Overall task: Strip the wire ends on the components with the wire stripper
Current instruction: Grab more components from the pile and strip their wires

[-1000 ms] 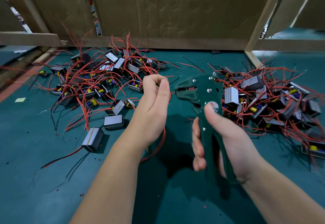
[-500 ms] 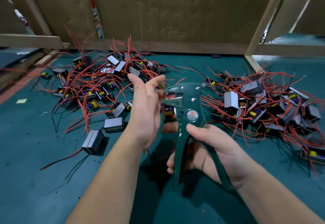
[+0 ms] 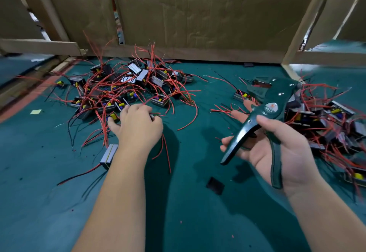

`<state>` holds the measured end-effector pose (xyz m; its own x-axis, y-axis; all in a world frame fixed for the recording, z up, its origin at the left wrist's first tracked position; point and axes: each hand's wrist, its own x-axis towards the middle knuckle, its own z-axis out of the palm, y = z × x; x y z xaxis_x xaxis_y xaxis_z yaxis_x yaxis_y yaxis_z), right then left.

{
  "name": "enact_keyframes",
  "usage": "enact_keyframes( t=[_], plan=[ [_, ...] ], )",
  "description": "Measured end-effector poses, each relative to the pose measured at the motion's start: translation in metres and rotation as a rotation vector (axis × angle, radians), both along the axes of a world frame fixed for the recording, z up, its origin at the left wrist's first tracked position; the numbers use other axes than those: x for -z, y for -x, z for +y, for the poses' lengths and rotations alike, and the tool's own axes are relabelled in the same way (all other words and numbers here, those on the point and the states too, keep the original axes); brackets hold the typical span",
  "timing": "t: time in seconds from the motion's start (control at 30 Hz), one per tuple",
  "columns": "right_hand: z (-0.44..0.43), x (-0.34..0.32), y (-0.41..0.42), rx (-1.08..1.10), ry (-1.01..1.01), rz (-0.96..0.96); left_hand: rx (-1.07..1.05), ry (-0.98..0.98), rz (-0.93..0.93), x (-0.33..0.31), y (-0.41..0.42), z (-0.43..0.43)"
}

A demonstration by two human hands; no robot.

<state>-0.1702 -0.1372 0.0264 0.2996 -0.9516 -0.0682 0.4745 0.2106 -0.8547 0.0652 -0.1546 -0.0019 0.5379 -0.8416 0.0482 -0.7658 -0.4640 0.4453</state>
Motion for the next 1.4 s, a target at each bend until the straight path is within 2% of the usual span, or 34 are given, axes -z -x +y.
enact_keyframes(
  t=[0.1,0.23,0.3,0.37,0.43,0.53,0.6,0.8,0.87,0.9,0.97,1.03,1.1,1.17,1.27,1.3,1.4],
  plan=[
    [0.002,0.001,-0.002,-0.059,-0.006,-0.006,-0.071,0.071,-0.003,-0.004,0.002,0.001],
    [0.002,0.004,-0.004,-0.108,-0.028,-0.032,-0.202,0.37,0.041,-0.011,0.011,0.006],
    [0.001,0.004,-0.004,-0.125,-0.033,-0.033,-0.191,0.499,0.054,-0.013,0.014,0.008],
    [0.001,0.004,-0.005,-0.139,-0.04,-0.03,-0.136,0.53,0.059,-0.017,0.015,0.006],
    [0.001,0.005,-0.005,-0.153,-0.051,-0.039,-0.059,0.439,-0.01,-0.021,0.014,-0.004],
    [0.002,0.007,-0.006,-0.166,-0.063,-0.045,0.101,0.156,-0.152,-0.024,0.017,-0.028],
    [0.003,0.006,-0.006,-0.171,-0.063,-0.041,0.158,0.049,-0.216,-0.022,0.018,-0.042],
    [0.004,0.005,-0.008,-0.165,-0.107,-0.05,0.163,0.021,-0.218,-0.018,0.007,-0.059],
    [0.004,0.005,-0.008,-0.163,-0.123,-0.066,0.155,0.195,-0.115,-0.024,0.005,-0.055],
    [0.004,0.004,-0.008,-0.168,-0.133,-0.081,0.188,0.35,-0.039,-0.027,0.005,-0.05],
    [0.003,0.003,-0.006,-0.196,-0.154,-0.137,0.372,0.663,0.086,-0.039,0.014,-0.034],
    [0.002,0.001,-0.003,-0.248,-0.164,-0.231,0.588,0.787,0.206,-0.049,0.027,-0.014],
    [0.001,-0.001,0.003,-0.328,-0.145,-0.318,0.707,0.747,0.323,-0.051,0.043,0.003],
    [0.002,-0.003,0.007,-0.416,-0.089,-0.36,0.779,0.7,0.363,-0.048,0.058,0.017],
    [0.003,-0.005,0.008,-0.443,-0.058,-0.338,0.843,0.656,0.415,-0.042,0.069,0.029],
    [0.003,-0.005,0.008,-0.427,-0.059,-0.325,0.844,0.641,0.498,-0.041,0.069,0.031],
    [0.002,-0.006,0.007,-0.392,-0.069,-0.321,0.702,0.601,1.048,-0.044,0.068,0.026]
  ],
)
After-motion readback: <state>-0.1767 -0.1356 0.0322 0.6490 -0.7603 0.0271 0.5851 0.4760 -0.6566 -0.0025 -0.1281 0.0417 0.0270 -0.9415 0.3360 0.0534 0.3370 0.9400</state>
